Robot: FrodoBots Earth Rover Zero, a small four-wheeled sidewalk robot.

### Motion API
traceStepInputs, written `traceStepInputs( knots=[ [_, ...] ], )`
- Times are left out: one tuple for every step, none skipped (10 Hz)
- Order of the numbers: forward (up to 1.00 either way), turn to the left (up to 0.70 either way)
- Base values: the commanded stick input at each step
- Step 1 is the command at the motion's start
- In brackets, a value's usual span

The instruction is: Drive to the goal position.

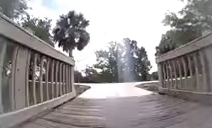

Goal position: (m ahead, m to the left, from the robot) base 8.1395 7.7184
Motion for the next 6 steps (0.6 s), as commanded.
traceStepInputs(
  knots=[
    [0.22, 0.01],
    [0.29, 0.01],
    [0.37, 0.02],
    [0.44, 0.02],
    [0.51, 0.03],
    [0.58, 0.03]
  ],
)
